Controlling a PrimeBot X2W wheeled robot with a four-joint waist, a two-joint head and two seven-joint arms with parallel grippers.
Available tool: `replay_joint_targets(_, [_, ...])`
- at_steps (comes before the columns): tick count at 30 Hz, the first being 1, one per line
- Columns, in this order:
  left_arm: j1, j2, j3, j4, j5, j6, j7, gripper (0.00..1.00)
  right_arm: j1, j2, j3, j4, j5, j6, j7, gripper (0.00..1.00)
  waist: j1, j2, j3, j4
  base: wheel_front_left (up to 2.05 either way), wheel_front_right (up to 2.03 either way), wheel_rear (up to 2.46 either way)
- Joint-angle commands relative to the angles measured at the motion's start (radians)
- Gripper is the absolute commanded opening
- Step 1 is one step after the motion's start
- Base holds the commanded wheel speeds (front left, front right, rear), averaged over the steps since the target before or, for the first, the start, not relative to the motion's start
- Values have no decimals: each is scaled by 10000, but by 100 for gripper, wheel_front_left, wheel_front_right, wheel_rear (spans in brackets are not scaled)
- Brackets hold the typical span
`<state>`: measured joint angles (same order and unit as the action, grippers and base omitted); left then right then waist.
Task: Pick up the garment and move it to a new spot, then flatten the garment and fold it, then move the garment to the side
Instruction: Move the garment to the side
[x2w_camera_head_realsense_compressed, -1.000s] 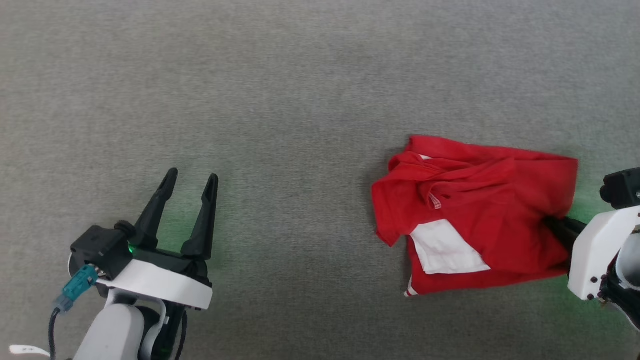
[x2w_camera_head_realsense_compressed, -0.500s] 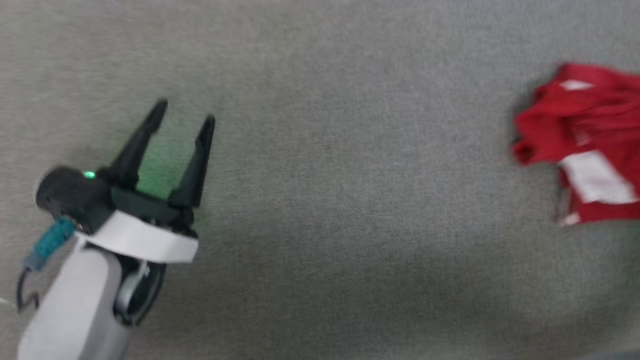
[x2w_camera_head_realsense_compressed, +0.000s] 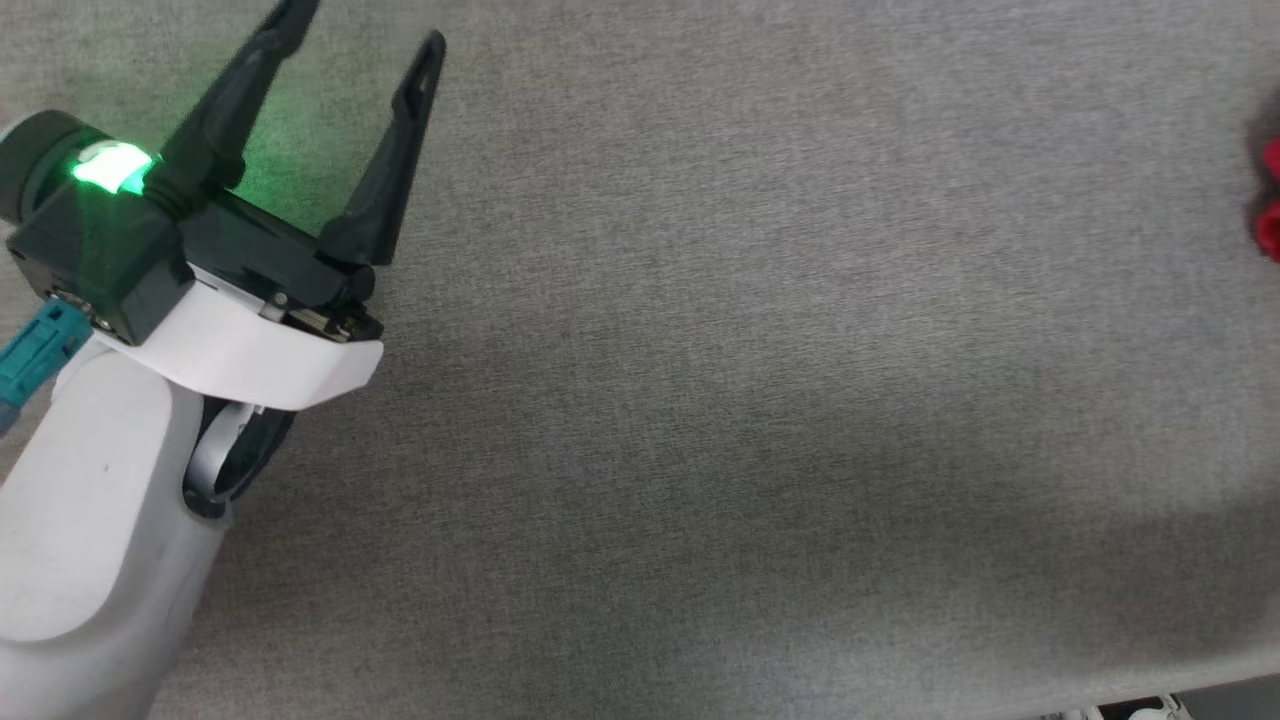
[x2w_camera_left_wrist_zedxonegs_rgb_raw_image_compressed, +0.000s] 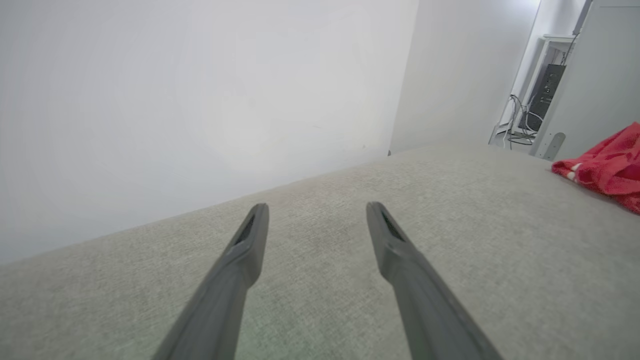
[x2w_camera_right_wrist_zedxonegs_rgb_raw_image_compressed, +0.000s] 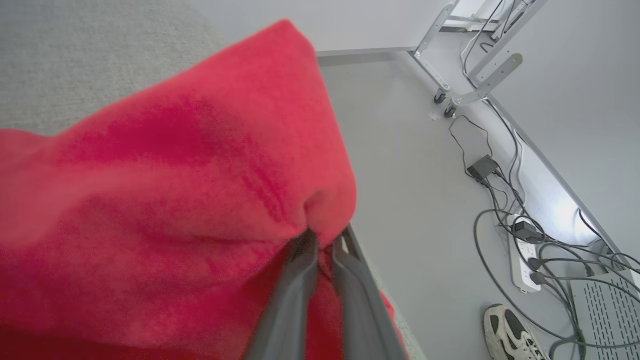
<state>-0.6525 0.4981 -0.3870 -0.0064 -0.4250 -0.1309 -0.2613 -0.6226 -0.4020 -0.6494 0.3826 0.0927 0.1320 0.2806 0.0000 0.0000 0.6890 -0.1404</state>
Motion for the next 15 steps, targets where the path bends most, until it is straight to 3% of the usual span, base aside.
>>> replay_joint_targets(1, [-168, 34, -11, -22, -2, 11, -50, 100, -265, 28, -13, 224, -199, -26, -182, 0, 0, 0, 141, 88, 0, 0, 0])
replay_joint_targets(6, [-109, -1, 134, 62, -41, 11, -52, 100, -801, 136, -155, 1105, -803, -26, -773, 0, 0, 0, 107, 185, 0, 0, 0])
replay_joint_targets(7, [-38, -25, 138, 88, -36, 11, -50, 100, -839, 144, -84, 1282, -878, -26, -851, 15, 0, 0, 43, 208, 0, 0, 0])
replay_joint_targets(8, [37, -59, 157, 133, -34, 11, -50, 100, -839, 120, -25, 1415, -955, -24, -923, 46, 0, 0, -43, 230, 0, 0, 0])
replay_joint_targets(9, [110, -101, 176, 187, -43, 11, -50, 100, -810, 51, 50, 1519, -1011, -24, -1028, 95, 0, 0, -154, 259, 0, 0, 0])
replay_joint_targets(10, [187, -135, 212, 234, -53, 11, -52, 100, -751, -32, 147, 1589, -1049, -26, -1119, 100, 0, 0, -282, 291, 0, 0, 0])
replay_joint_targets(15, [1059, -609, 619, 519, -76, 11, -52, 100, -45, -318, 638, 1564, -875, -26, -1353, 100, 0, 0, -1356, 518, 0, 0, 0])
